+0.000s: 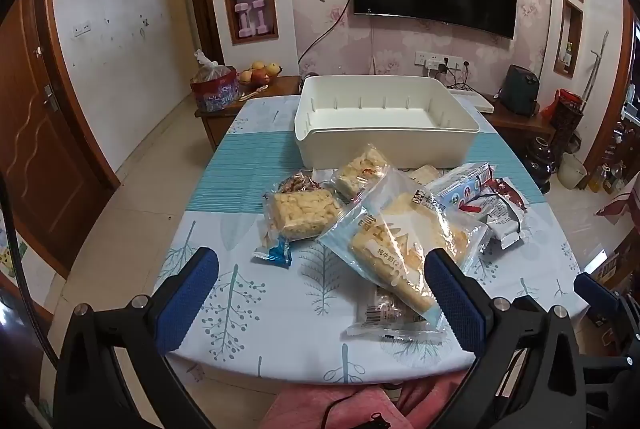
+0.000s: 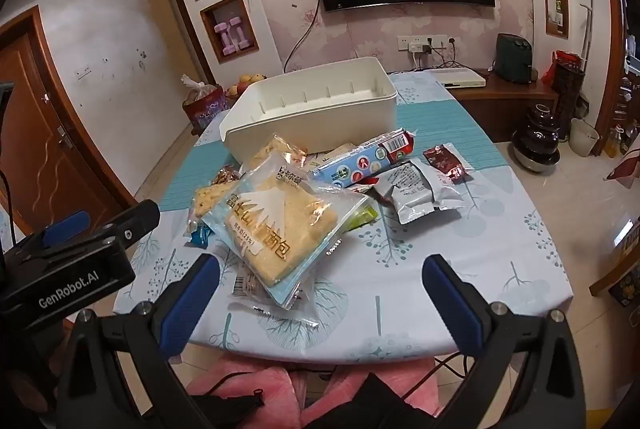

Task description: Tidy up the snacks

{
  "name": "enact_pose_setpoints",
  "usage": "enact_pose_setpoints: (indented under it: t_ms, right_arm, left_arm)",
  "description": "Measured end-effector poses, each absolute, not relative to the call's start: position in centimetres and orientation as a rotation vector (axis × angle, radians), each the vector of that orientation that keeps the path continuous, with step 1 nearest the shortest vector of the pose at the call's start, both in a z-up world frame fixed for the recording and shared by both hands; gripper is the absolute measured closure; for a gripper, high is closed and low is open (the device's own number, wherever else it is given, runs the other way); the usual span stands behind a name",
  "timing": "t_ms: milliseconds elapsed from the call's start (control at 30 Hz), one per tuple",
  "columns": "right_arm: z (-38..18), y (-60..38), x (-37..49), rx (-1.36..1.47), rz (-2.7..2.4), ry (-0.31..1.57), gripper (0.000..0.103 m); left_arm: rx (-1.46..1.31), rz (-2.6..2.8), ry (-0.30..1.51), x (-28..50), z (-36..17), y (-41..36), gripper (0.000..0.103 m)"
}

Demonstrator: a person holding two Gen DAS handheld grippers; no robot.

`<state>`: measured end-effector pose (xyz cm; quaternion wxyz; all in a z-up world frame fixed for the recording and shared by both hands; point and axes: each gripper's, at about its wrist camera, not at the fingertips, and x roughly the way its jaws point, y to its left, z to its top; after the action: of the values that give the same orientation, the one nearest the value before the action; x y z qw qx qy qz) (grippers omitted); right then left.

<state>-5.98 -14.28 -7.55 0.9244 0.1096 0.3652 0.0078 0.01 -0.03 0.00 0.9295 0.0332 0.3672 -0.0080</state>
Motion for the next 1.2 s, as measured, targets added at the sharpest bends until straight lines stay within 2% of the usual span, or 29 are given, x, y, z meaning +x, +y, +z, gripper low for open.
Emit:
enact_pose_setpoints:
  t_ms: [1200]
  right_arm:
    - [-7.39, -14.3, -5.68, 0.204, 0.001, 0.751, 0.001]
  left_arm:
    - [0.03, -0.042, 0.765, -0.18, -0.3, -0.02, 0.001]
